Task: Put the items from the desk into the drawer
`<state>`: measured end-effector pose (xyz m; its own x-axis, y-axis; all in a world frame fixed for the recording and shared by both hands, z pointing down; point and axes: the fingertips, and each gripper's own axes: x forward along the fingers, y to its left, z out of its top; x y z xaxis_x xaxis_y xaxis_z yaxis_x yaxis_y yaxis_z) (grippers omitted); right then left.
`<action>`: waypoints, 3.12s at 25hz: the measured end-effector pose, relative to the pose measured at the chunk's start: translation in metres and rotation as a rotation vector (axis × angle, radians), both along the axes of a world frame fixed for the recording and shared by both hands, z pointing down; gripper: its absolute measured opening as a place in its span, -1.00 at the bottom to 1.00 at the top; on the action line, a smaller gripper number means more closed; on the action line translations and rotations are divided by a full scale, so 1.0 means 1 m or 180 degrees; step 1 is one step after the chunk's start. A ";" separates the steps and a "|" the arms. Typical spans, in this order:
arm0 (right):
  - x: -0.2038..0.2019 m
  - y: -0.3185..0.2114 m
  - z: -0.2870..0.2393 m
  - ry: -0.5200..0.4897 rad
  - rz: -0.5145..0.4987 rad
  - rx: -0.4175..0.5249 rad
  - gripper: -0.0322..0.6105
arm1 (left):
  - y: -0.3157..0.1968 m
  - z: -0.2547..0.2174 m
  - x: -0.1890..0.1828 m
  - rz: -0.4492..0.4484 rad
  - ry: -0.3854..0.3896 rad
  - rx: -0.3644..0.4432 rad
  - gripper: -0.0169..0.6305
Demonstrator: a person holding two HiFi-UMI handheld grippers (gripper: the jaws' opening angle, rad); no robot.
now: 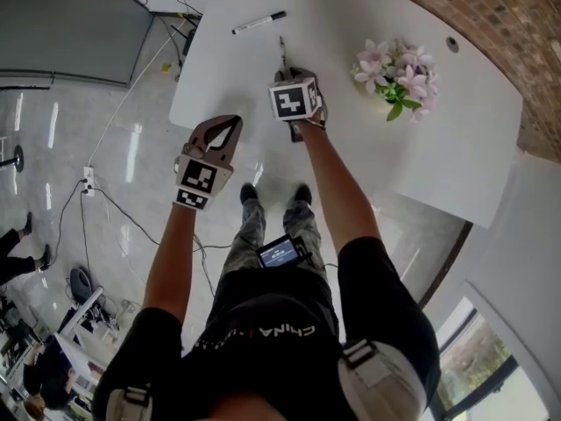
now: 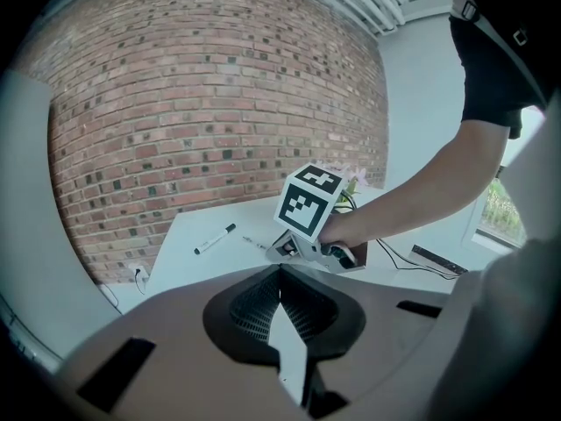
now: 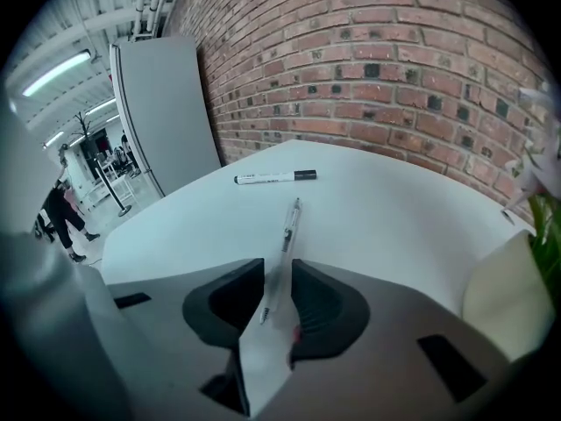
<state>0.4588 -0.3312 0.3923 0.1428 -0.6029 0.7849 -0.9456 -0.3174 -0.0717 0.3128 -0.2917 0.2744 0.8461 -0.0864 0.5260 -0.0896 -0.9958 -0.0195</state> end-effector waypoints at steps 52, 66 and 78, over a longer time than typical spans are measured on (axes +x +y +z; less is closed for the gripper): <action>-0.070 0.226 -0.206 0.0193 -0.0144 0.0823 -0.73 | 0.093 -0.105 -0.029 -0.0077 0.0422 0.0308 -0.91; -0.080 0.235 -0.201 0.0027 -0.0320 0.0844 -0.73 | 0.107 -0.104 -0.040 -0.0251 0.0309 0.0333 -0.91; -0.093 0.274 -0.170 -0.0353 -0.0270 0.0800 -0.73 | 0.125 -0.085 -0.073 -0.0545 0.0176 0.0200 -0.91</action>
<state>0.3663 -0.0572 0.2218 0.0051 -0.7866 0.6174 -0.9500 -0.1965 -0.2426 0.2399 -0.1667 0.1892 0.8436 -0.2627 0.4683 -0.2602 -0.9629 -0.0716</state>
